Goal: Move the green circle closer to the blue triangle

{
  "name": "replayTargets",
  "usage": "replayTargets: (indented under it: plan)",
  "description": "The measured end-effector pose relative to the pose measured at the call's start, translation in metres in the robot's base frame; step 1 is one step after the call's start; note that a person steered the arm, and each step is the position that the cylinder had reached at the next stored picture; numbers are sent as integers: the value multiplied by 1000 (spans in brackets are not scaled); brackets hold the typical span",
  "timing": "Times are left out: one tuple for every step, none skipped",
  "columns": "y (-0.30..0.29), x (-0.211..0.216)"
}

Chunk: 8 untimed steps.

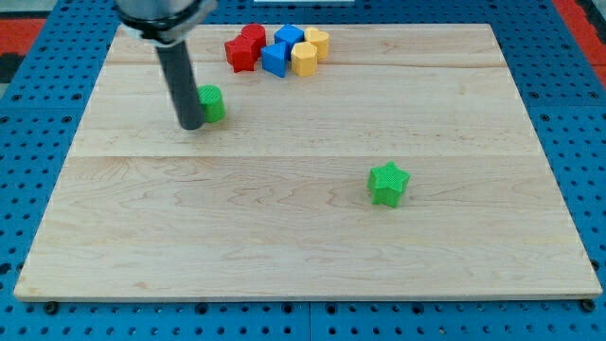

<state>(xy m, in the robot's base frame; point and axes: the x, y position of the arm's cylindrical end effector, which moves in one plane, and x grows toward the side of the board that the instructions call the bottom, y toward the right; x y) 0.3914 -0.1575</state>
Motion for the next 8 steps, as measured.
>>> replayTargets:
  plan:
    - [-12, -3]
    - [24, -10]
    - [50, -27]
    - [69, -43]
    - [82, -66]
    - [74, -46]
    - [160, -4]
    - [266, 22]
